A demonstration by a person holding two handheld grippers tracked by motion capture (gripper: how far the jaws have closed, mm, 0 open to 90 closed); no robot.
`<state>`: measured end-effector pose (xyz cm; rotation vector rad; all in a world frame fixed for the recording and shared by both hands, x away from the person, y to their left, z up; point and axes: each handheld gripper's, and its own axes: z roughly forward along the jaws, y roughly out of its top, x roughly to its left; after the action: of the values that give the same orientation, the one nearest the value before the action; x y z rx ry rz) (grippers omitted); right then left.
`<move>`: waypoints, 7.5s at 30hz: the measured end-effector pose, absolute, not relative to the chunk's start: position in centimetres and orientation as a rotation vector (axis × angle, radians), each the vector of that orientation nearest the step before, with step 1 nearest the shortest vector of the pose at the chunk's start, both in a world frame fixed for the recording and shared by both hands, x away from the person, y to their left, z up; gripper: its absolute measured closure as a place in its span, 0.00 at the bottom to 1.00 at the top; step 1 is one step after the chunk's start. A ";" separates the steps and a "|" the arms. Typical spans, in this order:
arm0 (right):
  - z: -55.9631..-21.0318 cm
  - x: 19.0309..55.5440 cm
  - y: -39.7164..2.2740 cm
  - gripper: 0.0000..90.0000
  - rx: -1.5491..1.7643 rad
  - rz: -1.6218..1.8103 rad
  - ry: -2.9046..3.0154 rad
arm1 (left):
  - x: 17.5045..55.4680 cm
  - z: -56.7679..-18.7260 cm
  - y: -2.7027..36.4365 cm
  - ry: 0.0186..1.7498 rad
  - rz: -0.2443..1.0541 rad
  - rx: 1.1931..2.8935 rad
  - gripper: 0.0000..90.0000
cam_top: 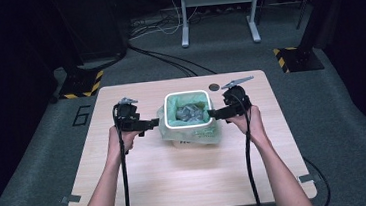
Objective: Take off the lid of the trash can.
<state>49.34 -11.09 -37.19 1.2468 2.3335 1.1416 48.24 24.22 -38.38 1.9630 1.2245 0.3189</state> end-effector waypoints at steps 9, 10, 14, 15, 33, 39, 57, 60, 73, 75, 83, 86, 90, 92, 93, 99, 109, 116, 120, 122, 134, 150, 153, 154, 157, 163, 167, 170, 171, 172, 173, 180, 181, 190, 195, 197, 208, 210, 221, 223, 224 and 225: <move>-37.8 50.5 -10.9 0.36 1.297 1.155 2.331 | 49.8 -38.0 22.6 1.200 0.314 1.994 0.20; -37.8 50.6 -10.8 0.37 1.292 1.152 2.331 | 49.9 -38.0 22.5 1.196 0.308 1.993 0.21; -37.9 51.1 -10.4 0.43 1.304 1.175 2.340 | 50.6 -37.9 21.9 1.193 0.273 1.974 0.23; -38.0 51.2 -10.4 0.44 1.307 1.181 2.344 | 50.8 -38.0 21.8 1.190 0.267 1.975 0.25; -39.6 52.9 -9.4 0.58 1.400 1.157 2.380 | 52.6 -40.2 20.2 1.218 0.128 1.955 0.55; -39.6 52.8 -9.3 0.60 1.402 1.154 2.370 | 52.5 -40.5 19.5 1.220 0.161 1.969 0.60; -38.5 51.8 -7.7 0.60 1.316 1.016 2.320 | 52.5 -40.6 19.2 1.244 0.250 1.993 0.68; -39.3 52.4 -8.1 0.57 1.401 1.072 2.336 | 52.4 -40.7 19.2 1.241 0.257 1.993 0.67; -39.9 52.8 -7.6 0.58 1.420 1.048 2.328 | 52.2 -40.6 18.8 1.243 0.278 2.007 0.67; -39.7 52.7 -7.5 0.59 1.414 1.034 2.317 | 52.2 -40.6 18.8 1.246 0.281 2.005 0.67; -39.8 52.7 -7.5 0.63 1.395 1.037 2.294 | 51.8 -40.8 18.1 1.224 0.342 2.031 0.68; -39.3 52.0 -6.8 0.64 1.309 0.956 2.238 | 51.8 -40.8 18.2 1.225 0.339 2.024 0.68; -39.7 52.7 -7.5 0.64 1.407 1.026 2.277 | 51.7 -40.4 18.0 1.229 0.358 2.020 0.68; -39.8 52.9 -7.7 0.64 1.425 1.050 2.278 | 51.6 -40.1 18.1 1.232 0.359 2.009 0.68; -39.8 52.8 -7.6 0.63 1.425 1.043 2.277 | 51.6 -40.0 18.1 1.232 0.361 2.009 0.68; -39.5 52.3 -7.3 0.60 1.430 1.041 2.257 | 51.2 -39.2 17.9 1.246 0.396 2.003 0.68; -38.4 51.7 -7.6 0.68 1.427 1.057 2.206 | 50.9 -38.4 18.0 1.250 0.412 1.980 0.68; -37.3 51.4 -7.7 0.72 1.420 1.073 2.188 | 50.7 -37.7 18.2 1.242 0.417 1.968 0.72; -37.0 51.3 -7.7 0.74 1.419 1.076 2.185 | 50.6 -37.4 18.2 1.235 0.412 1.966 0.74; -36.9 51.3 -7.8 0.74 1.415 1.080 2.183 | 50.5 -37.2 18.2 1.229 0.415 1.966 0.74; -35.0 51.1 -8.7 0.79 1.439 1.140 2.192 | 49.7 -35.1 18.3 1.187 0.394 1.957 0.75; -33.4 51.0 -10.6 0.86 1.473 1.136 2.125 | 48.6 -34.7 16.5 1.103 0.336 1.984 0.56; -33.8 51.1 -11.0 0.88 1.478 1.111 2.125 | 48.0 -35.0 16.0 1.079 0.363 1.996 0.45; -33.9 51.0 -11.0 0.88 1.485 1.099 2.125 | 47.8 -35.1 15.9 1.071 0.365 1.996 0.40; -34.2 51.0 -11.2 0.88 1.479 1.067 2.119 | 47.2 -35.1 16.0 1.050 0.387 2.001 0.30; -34.7 50.9 -11.9 0.88 1.482 1.068 2.116 | 45.9 -35.3 17.2 1.037 0.410 1.973 0.16; -34.8 50.8 -12.5 0.88 1.489 1.086 2.107 | 44.7 -35.6 18.4 1.035 0.442 1.962 0.14; -34.8 50.8 -12.8 0.88 1.493 1.099 2.103 | 43.9 -36.2 19.5 1.046 0.458 1.959 0.12; -34.8 50.7 -12.9 0.88 1.492 1.101 2.106 | 43.7 -36.5 19.8 1.050 0.471 1.960 0.12; -34.8 50.7 -13.0 0.88 1.492 1.110 2.102 | 43.5 -36.8 20.2 1.053 0.483 1.964 0.11; -34.7 50.6 -13.1 0.88 1.491 1.112 2.104 | 43.4 -37.1 20.5 1.058 0.491 1.971 0.11; -34.4 50.4 -13.7 0.88 1.496 1.124 2.092 | 42.8 -39.7 22.5 1.088 0.506 1.979 0.10; -34.4 50.4 -13.8 0.88 1.491 1.121 2.091 | 42.8 -40.1 22.7 1.091 0.509 1.984 0.10; -34.1 50.2 -15.1 0.88 1.500 1.132 2.076 | 42.1 -45.5 24.0 1.149 0.495 2.080 0.07; -34.1 50.2 -15.7 0.88 1.510 1.131 2.071 | 42.0 -48.8 25.1 1.177 0.474 2.099 0.06; -34.1 50.2 -15.9 0.88 1.518 1.133 2.066 | 42.0 -49.9 25.5 1.199 0.446 2.096 0.05; -34.3 50.1 -17.3 0.88 1.545 1.123 2.051 | 41.6 -52.5 26.0 1.247 0.478 2.097 0.03; -34.3 50.1 -17.7 0.88 1.547 1.121 2.044 | 41.4 -52.7 25.9 1.243 0.498 2.088 0.03; -34.2 49.8 -19.1 0.88 1.572 1.113 2.017 | 41.2 -53.0 26.1 1.219 0.514 2.067 0.02; -34.2 49.7 -19.3 0.88 1.577 1.115 2.010 | 41.2 -53.0 26.1 1.218 0.513 2.068 0.02; -34.2 49.7 -19.5 0.88 1.575 1.112 2.010 | 41.2 -53.0 26.1 1.217 0.513 2.068 0.02; -34.2 49.6 -19.6 0.88 1.579 1.110 2.007 | 41.2 -53.0 26.1 1.216 0.513 2.069 0.02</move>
<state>49.63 -19.60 -34.15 1.5787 2.0074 1.1104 41.23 26.13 -53.00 2.0686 1.2164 0.5126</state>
